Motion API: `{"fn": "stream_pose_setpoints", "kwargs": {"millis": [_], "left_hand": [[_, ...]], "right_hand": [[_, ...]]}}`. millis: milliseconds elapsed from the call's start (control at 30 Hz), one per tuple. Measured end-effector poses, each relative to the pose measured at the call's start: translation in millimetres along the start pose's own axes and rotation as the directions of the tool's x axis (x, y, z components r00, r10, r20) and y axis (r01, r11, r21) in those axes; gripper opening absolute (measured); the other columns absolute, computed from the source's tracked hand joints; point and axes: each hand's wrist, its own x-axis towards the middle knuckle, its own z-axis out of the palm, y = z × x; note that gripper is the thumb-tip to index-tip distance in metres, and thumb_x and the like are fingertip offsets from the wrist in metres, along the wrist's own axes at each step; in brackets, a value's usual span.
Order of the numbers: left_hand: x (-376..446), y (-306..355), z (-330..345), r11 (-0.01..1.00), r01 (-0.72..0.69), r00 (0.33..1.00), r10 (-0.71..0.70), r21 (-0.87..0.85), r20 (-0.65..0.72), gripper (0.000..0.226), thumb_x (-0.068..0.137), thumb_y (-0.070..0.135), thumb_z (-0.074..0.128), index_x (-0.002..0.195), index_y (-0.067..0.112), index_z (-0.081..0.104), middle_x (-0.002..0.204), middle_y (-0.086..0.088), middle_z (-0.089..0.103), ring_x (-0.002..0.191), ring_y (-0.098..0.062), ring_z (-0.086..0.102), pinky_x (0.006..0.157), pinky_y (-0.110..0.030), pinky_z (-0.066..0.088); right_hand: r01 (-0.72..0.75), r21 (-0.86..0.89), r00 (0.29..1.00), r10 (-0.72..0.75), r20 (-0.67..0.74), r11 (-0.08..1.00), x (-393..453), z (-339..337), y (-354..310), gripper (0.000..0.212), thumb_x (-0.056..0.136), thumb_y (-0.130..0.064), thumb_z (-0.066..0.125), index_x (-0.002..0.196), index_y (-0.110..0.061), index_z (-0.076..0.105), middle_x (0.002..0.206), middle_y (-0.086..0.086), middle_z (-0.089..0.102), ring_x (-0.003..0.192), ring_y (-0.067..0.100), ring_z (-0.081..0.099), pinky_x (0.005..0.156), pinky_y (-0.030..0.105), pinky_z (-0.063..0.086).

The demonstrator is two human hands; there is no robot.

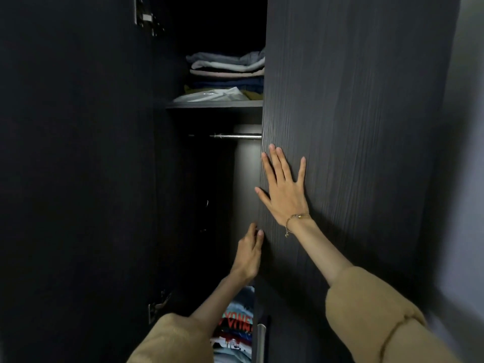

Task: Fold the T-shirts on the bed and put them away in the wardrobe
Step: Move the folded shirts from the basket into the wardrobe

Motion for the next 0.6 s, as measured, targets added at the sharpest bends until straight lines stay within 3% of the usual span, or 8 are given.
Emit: {"fn": "stream_pose_setpoints", "kwargs": {"millis": [67, 167, 233, 367, 600], "left_hand": [[0.1, -4.3, -10.8, 0.995, -0.018, 0.997, 0.01, 0.098, 0.076, 0.04, 0.101, 0.02, 0.041, 0.137, 0.003, 0.039, 0.126, -0.013, 0.055, 0.12, -0.024, 0.051, 0.096, -0.027, 0.04], [-8.3, -12.9, -39.7, 0.951, -0.154, 0.986, 0.13, 0.268, 0.106, 0.038, 0.093, 0.005, 0.048, 0.13, 0.009, 0.05, 0.125, -0.008, 0.056, 0.117, -0.021, 0.055, 0.1, -0.029, 0.043], [-15.8, -13.4, -65.2, 0.913, -0.201, 0.98, 0.186, 0.356, 0.074, 0.043, 0.089, 0.001, 0.048, 0.131, 0.01, 0.05, 0.128, -0.006, 0.054, 0.119, -0.019, 0.053, 0.103, -0.028, 0.04], [-32.5, -9.0, -132.9, 0.843, -0.236, 0.961, 0.277, 0.483, -0.015, 0.045, 0.087, -0.002, 0.046, 0.13, 0.01, 0.05, 0.128, -0.004, 0.053, 0.121, -0.015, 0.049, 0.104, -0.025, 0.037], [-64.4, 14.8, -250.8, 0.754, -0.274, 0.855, 0.476, 0.596, -0.208, 0.042, 0.087, -0.004, 0.047, 0.126, 0.01, 0.051, 0.122, -0.003, 0.053, 0.113, -0.014, 0.05, 0.095, -0.024, 0.042]], "right_hand": [[-0.028, 0.074, 1.0, 0.029, -0.012, 0.997, -1.1, -8.2, -5.3, 0.072, 0.089, -0.046, 0.042, 0.147, -0.009, 0.02, 0.155, 0.012, 0.019, 0.144, 0.025, 0.018, 0.108, 0.061, 0.006], [-0.024, 0.272, 0.998, 0.037, -0.043, 0.962, -6.2, -18.5, -23.4, 0.066, 0.081, -0.025, 0.065, 0.14, -0.005, 0.041, 0.15, 0.012, 0.033, 0.139, 0.024, 0.032, 0.109, 0.058, 0.012], [-0.009, 0.374, 0.999, 0.024, -0.034, 0.928, -11.2, -26.3, -39.7, 0.063, 0.082, -0.019, 0.064, 0.139, -0.005, 0.042, 0.15, 0.01, 0.034, 0.137, 0.023, 0.035, 0.111, 0.054, 0.016], [0.013, 0.566, 0.999, -0.028, 0.017, 0.824, -5.4, -53.1, -82.9, 0.055, 0.093, -0.017, 0.048, 0.145, -0.011, 0.031, 0.155, 0.001, 0.021, 0.141, 0.015, 0.024, 0.116, 0.042, 0.012], [-0.044, 0.747, 0.999, 0.035, 0.028, 0.664, -7.9, -87.8, -160.9, 0.05, 0.093, -0.01, 0.049, 0.141, -0.014, 0.037, 0.149, -0.002, 0.031, 0.135, 0.014, 0.033, 0.113, 0.031, 0.027]]}}
